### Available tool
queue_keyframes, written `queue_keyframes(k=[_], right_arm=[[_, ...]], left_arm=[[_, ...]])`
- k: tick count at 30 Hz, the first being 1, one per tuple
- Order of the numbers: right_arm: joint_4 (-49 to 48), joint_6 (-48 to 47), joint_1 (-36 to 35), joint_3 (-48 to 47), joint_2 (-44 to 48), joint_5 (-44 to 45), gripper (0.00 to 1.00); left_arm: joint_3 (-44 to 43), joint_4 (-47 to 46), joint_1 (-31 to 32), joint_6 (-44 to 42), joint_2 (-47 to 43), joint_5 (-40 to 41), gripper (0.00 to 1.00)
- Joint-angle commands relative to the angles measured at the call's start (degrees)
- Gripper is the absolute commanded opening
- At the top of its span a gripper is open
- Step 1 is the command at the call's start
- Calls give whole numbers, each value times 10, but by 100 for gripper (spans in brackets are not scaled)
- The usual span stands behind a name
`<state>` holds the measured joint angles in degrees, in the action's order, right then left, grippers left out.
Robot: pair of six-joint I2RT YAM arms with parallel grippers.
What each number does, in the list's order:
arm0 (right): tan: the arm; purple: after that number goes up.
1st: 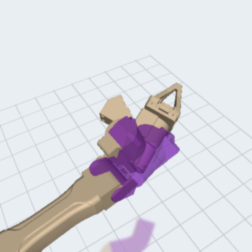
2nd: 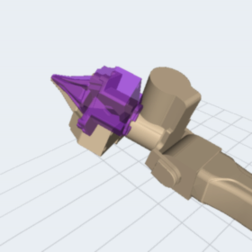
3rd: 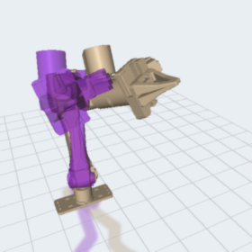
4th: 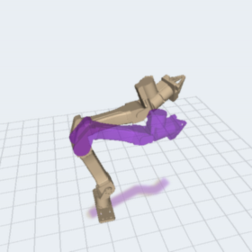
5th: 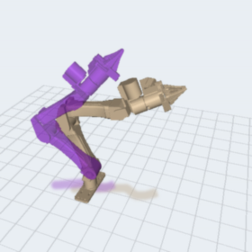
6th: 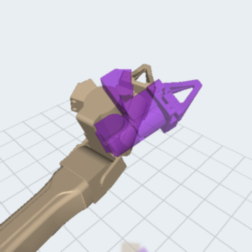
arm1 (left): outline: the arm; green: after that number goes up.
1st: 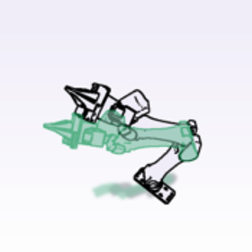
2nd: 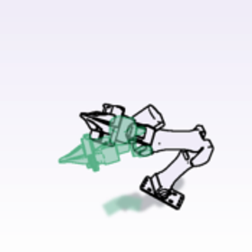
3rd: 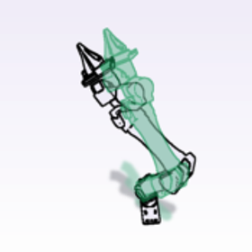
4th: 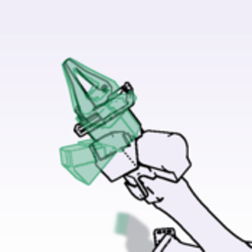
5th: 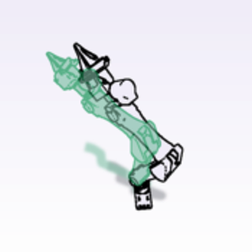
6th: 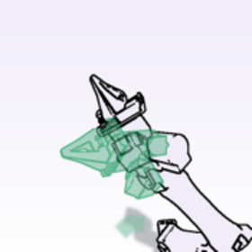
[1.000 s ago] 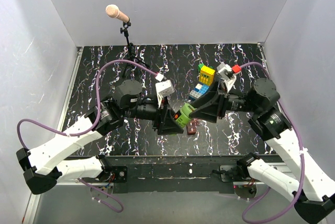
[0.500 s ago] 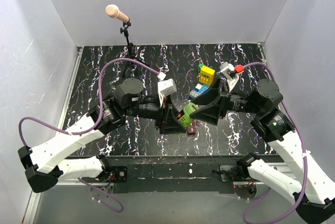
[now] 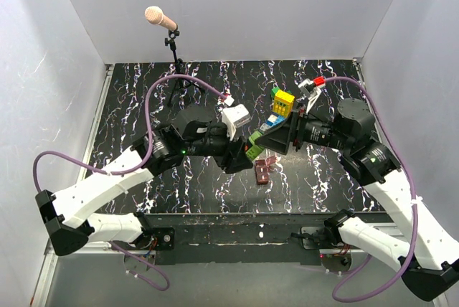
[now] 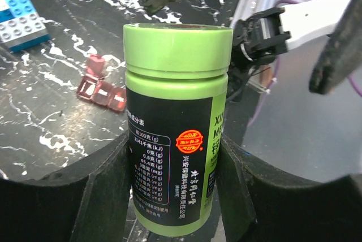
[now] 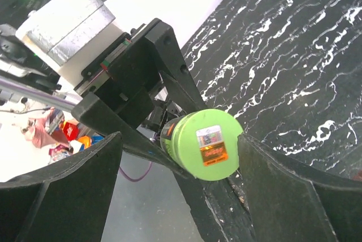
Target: Sort the pills into containers
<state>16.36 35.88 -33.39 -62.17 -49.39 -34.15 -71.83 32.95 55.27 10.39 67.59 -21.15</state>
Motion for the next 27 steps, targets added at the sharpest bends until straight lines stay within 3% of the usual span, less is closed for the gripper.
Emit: queue_keyframes(k=[1,8,18,22,27], right_arm=[[24,18,5,-29,-11,43,89],[103,32,21,-75,-72,75,90],[98,80,44,-75,-164,-48,89],[72,95,45,-54,-170,-82,82],[43,118,45,-23,-171,-109,64]], left_arm=[[-37,32,2,-33,10,68,0],[-44,55,3,-55,24,123,0],[-44,67,4,-69,37,146,0],[-44,70,4,-70,40,146,0],[-43,70,5,-68,40,142,0]])
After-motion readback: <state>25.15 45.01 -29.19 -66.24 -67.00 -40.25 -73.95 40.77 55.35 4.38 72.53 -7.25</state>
